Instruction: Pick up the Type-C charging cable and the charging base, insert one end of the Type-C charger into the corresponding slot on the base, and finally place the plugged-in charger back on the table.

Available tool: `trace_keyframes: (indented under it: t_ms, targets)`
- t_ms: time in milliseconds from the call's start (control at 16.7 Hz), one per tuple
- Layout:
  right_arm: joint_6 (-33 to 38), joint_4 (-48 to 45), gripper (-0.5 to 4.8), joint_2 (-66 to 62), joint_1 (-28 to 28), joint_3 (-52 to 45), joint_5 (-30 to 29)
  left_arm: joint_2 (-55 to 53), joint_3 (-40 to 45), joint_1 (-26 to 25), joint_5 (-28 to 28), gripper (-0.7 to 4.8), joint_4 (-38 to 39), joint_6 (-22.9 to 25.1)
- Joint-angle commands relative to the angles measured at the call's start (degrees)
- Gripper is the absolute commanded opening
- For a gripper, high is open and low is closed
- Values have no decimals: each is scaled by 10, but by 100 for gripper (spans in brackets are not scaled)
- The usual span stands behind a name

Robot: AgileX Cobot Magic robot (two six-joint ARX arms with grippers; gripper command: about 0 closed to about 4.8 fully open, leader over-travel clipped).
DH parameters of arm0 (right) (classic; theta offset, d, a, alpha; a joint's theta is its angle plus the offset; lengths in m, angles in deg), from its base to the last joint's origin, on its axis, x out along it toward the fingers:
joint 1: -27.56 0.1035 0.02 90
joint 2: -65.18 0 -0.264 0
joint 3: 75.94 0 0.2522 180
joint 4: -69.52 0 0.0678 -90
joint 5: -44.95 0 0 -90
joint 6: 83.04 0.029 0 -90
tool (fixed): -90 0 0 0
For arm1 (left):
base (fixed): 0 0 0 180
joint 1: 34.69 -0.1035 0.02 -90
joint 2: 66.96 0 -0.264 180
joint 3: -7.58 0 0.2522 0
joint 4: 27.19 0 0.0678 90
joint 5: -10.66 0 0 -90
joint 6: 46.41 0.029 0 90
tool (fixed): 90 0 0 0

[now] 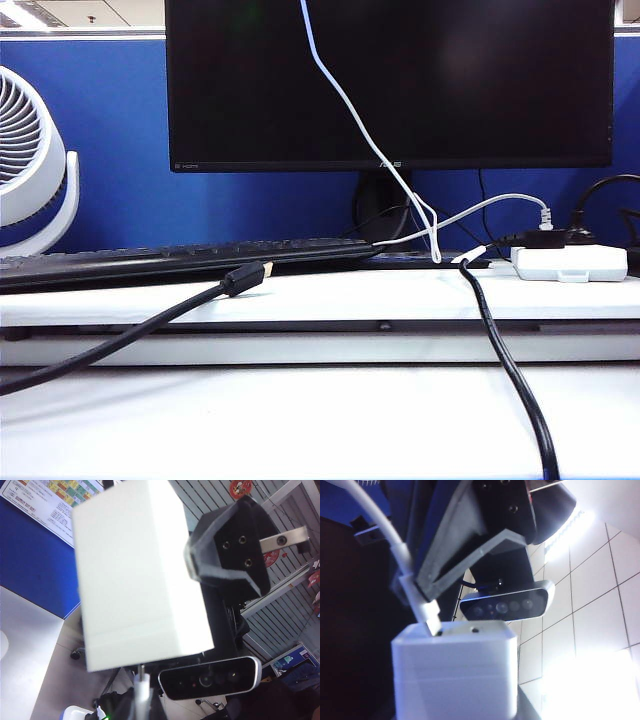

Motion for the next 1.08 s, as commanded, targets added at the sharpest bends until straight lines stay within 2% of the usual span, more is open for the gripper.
trace_keyframes:
  t_ms: [60,300,420,540,840,1080]
  targets:
    - [0,7,-1,4,0,4,-4,3,-3,0,-4,-6,-8,0]
    - [0,16,-1,4,-1,4,-5,3,-3,-1,-4,-6,-8,0]
    - [-39,50,-1,4,-1,4,-5,3,-3,-7,-4,-6,-8,0]
    - [-42,58,-1,4,-9,4,-7,3,-3,-8,-4,-6,-8,-2]
    - [-14,5,-1,7,-13,4,-20,3,-3,-8,-4,-6,-8,-1]
    - [-14,6,-1,7,-13,4,-44,3,-3,-8,-4,-6,-8,-1]
